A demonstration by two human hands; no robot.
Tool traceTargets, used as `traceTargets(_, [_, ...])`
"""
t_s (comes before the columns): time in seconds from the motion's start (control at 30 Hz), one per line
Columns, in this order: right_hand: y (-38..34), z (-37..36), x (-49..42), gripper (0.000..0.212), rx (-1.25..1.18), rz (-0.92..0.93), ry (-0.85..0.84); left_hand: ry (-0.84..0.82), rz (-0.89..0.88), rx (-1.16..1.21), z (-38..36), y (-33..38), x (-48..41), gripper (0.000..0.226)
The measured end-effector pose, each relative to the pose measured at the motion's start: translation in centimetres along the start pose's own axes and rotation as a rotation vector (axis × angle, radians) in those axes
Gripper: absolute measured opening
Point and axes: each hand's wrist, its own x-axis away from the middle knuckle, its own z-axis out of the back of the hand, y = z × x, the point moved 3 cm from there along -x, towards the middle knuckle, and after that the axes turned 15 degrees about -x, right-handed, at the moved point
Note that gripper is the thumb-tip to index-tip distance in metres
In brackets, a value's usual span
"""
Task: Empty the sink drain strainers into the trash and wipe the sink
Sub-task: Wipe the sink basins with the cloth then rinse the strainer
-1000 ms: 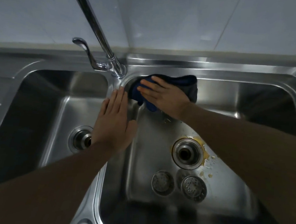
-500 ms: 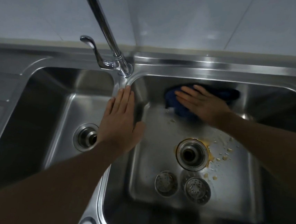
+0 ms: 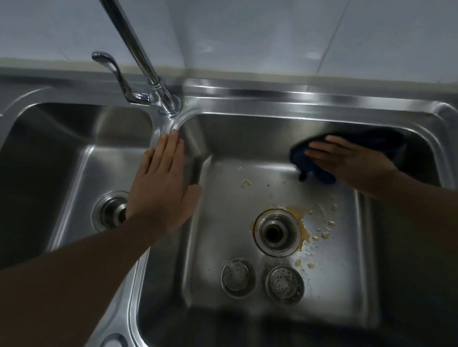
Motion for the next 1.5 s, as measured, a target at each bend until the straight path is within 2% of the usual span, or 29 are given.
traceTargets(0.13, [-0.8,-2.1,3.2,0.058,-0.269,-0.151,-0.127,0.008,0.002,-0.016,-0.1,-0.1,0.0,0.094])
traceTargets(0.23, [-2.0,-1.7,4.0,0.055,-0.584,-0.392,-0.142,0.023,0.004,-0.011,-0.2,0.0,0.1,0.092])
traceTargets(0.3, [-1.7,-1.2,4.3,0.057,-0.875,-0.558,-0.044,0.037,0.000,-0.014,-0.2,0.1,0.1,0.091])
traceTargets(0.37, [-1.4,-0.5,4.3,0.058,-1.061,-0.609,0.142,0.042,-0.003,-0.020,-0.3,0.1,0.0,0.090])
traceTargets(0.5, [-3.3,2.7,3.3,0.052,-1.208,-0.435,0.612,0.031,-0.009,-0.032,-0.3,0.2,0.1,0.092])
traceTargets(0.57, [-5.2,4.3,1.6,0.050,-1.297,-0.409,0.698,0.020,0.001,-0.045,-0.3,0.2,0.0,0.093])
traceTargets(0.63, [-7.3,4.8,-0.6,0.052,-1.387,-0.479,0.649,0.016,0.004,-0.041,-0.1,0.3,0.0,0.093])
traceTargets(0.77, [-12.3,3.7,-4.3,0.066,-1.354,-0.597,0.348,-0.001,0.001,-0.042,0.1,0.4,0.0,0.089])
traceTargets(0.87, [-14.5,4.4,-6.1,0.073,-1.331,-0.607,0.349,-0.001,0.001,-0.059,0.0,0.2,0.1,0.087])
traceTargets(1.0, [-16.7,7.1,-9.1,0.090,-1.411,-0.827,0.300,0.017,-0.001,-0.046,0.0,0.1,0.1,0.089])
traceTargets(1.03, [-17.6,7.9,-9.5,0.089,-1.404,-0.826,0.298,0.019,0.001,-0.037,0.0,0.2,0.1,0.090])
traceTargets(1.1, [-19.4,9.0,-9.7,0.080,-1.339,-0.659,0.351,0.022,0.007,-0.018,0.0,0.2,0.1,0.090])
traceTargets(1.2, [-20.4,8.1,-8.6,0.070,-1.165,-0.261,0.425,0.018,0.008,-0.011,-0.1,0.1,0.1,0.086])
traceTargets(1.23, [-19.8,7.4,-8.3,0.069,-1.108,-0.213,0.438,0.019,0.006,-0.014,-0.2,0.0,0.1,0.085])
traceTargets(1.3, [-17.8,6.1,-8.5,0.068,-1.059,-0.333,0.452,0.024,0.008,-0.014,-0.2,0.0,0.1,0.087])
traceTargets(1.4, [-15.1,5.8,-10.0,0.068,-1.169,-0.703,0.391,0.024,0.002,-0.026,-0.2,0.1,0.1,0.089])
traceTargets(1.43, [-15.1,6.4,-10.6,0.069,-1.226,-0.766,0.379,0.024,0.002,-0.026,-0.2,0.1,0.1,0.089])
traceTargets(1.5, [-16.3,8.0,-11.1,0.076,-1.290,-0.778,0.404,0.023,0.001,-0.018,-0.2,0.0,0.1,0.089])
